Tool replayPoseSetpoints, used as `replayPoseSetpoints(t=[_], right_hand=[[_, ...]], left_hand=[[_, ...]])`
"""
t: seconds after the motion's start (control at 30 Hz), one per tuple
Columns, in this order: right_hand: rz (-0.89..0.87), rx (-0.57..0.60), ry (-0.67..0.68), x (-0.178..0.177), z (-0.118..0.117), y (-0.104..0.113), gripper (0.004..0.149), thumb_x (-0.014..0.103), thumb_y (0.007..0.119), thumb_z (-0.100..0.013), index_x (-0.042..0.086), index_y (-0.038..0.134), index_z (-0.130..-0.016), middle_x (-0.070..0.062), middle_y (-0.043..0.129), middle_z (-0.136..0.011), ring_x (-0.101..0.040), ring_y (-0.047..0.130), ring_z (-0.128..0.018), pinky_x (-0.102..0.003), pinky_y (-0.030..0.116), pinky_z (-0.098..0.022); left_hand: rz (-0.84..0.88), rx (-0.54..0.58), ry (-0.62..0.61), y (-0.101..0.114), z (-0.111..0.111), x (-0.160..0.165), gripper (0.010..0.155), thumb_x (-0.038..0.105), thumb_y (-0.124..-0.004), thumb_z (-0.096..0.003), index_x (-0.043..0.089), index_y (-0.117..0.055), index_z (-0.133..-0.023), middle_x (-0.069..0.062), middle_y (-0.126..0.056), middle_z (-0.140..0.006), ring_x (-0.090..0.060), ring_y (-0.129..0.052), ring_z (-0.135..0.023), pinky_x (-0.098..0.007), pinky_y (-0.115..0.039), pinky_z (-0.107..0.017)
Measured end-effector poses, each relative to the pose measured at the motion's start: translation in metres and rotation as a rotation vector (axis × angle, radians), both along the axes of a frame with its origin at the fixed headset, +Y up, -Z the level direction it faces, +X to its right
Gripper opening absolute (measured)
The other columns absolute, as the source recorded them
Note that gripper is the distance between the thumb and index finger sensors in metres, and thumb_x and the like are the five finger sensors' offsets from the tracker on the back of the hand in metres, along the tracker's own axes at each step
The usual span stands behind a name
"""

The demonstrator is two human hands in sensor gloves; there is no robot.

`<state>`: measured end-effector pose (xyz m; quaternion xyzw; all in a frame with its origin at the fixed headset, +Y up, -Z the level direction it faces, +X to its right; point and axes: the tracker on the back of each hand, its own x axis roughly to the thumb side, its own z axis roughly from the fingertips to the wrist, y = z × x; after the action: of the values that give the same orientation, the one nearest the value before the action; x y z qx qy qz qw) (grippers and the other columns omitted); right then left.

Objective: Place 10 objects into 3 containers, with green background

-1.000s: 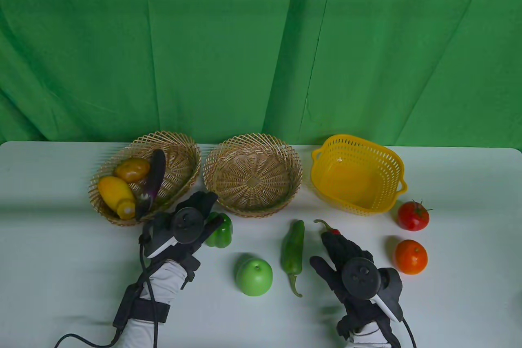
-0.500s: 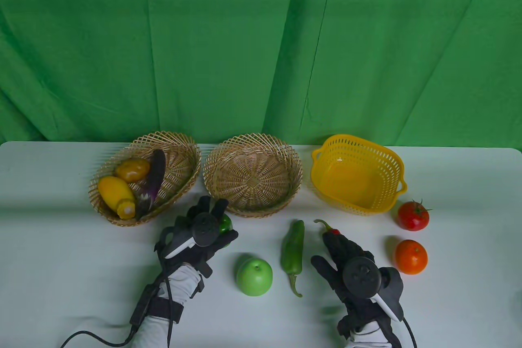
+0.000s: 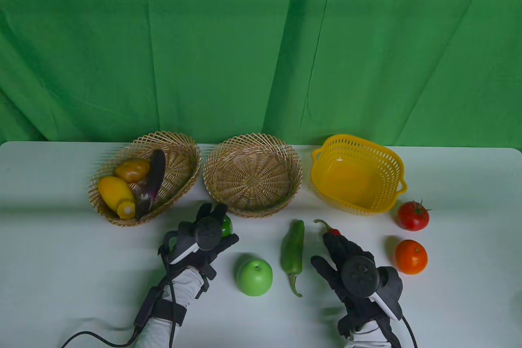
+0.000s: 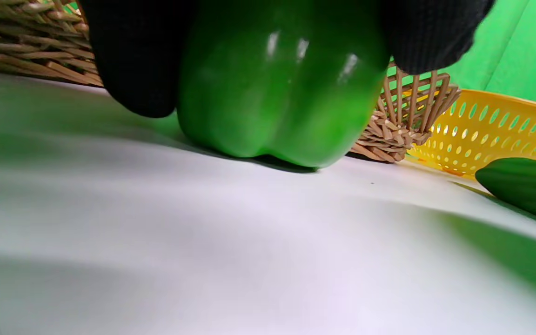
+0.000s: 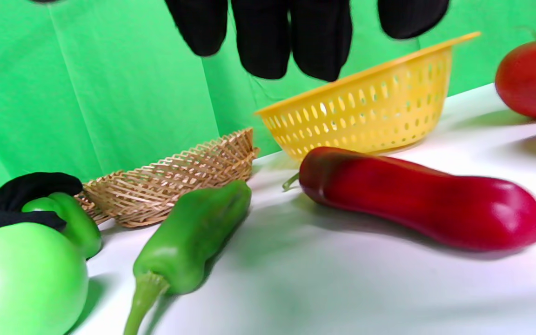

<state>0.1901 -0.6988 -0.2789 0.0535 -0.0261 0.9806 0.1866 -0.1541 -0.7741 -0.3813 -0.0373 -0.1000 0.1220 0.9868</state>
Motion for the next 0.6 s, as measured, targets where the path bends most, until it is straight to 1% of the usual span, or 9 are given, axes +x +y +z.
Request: replayPoseSetpoints(t=[0.2,0.6], right_hand=[[-0.010,0.003,0.005,0.000,0.000,0.001,0.077,0.069,0.051,-0.053,0.025,0.050,-0.116,-0.016,0.061,-0.119,-0.047,0.061,-0.105,-0.073,0.044,-0.075],[-0.027,0.010,0.014,0.000,0.000,0.001,0.077,0.070,0.051,-0.053,0.025,0.050,-0.116,-0.016,0.061,-0.119,-0.047,0.061,-0.105,-0.073,0.044,-0.075]], left_hand=[[0.000,0.012,-0.012,0.001,-0.002,-0.001,0.088,0.065,-0.071,-0.0487,0.026,-0.031,-0.116,-0.031,-0.050,-0.113,-0.053,-0.087,-0.087,-0.047,-0.087,-0.053],[0.028,-0.049,-0.025,0.008,0.007,-0.012,0.088,0.066,-0.071,-0.0486,0.024,-0.033,-0.116,-0.031,-0.053,-0.112,-0.053,-0.089,-0.085,-0.047,-0.086,-0.054]])
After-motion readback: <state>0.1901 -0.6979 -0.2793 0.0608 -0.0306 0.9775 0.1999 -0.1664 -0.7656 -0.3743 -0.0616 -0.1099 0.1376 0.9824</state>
